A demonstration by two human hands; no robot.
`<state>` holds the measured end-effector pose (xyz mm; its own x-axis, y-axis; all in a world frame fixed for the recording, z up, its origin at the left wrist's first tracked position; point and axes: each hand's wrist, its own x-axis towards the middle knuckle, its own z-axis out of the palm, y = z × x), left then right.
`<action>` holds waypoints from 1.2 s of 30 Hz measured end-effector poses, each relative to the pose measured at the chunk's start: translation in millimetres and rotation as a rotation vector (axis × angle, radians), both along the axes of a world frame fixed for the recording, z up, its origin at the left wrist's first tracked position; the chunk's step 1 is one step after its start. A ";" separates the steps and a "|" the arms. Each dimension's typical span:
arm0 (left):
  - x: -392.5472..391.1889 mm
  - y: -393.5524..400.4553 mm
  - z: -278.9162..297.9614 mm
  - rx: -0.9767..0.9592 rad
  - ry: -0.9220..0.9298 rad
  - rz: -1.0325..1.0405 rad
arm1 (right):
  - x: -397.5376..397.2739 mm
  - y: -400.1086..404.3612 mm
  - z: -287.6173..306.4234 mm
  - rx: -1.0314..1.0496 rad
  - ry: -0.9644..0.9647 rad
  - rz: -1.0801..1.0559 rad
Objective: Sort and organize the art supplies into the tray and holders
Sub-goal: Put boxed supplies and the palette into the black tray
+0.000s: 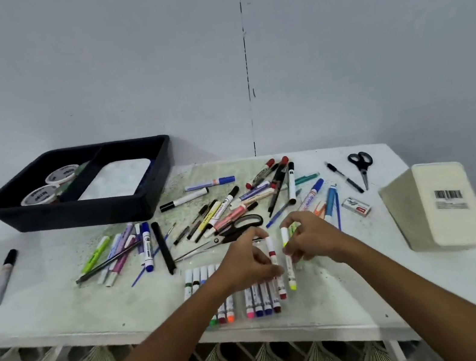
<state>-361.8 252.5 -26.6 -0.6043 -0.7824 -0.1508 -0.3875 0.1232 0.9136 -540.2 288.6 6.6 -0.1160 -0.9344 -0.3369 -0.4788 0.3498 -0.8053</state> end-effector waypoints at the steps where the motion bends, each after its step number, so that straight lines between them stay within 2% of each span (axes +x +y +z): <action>1: -1.3 2.7 -1.8 -0.011 -0.021 0.002 | -0.2 3.2 -1.4 0.018 0.004 0.011; 8: -4.6 10.0 -2.6 -0.082 -0.128 0.009 | 4.7 12.7 -10.2 0.074 0.040 0.059; 18: -8.3 11.4 -0.9 -0.148 -0.234 0.001 | 14.2 8.6 -20.0 0.075 0.206 0.092; 36: -2.9 16.2 -0.3 -0.497 -0.550 -0.161 | 9.7 21.9 -22.2 0.057 0.312 0.185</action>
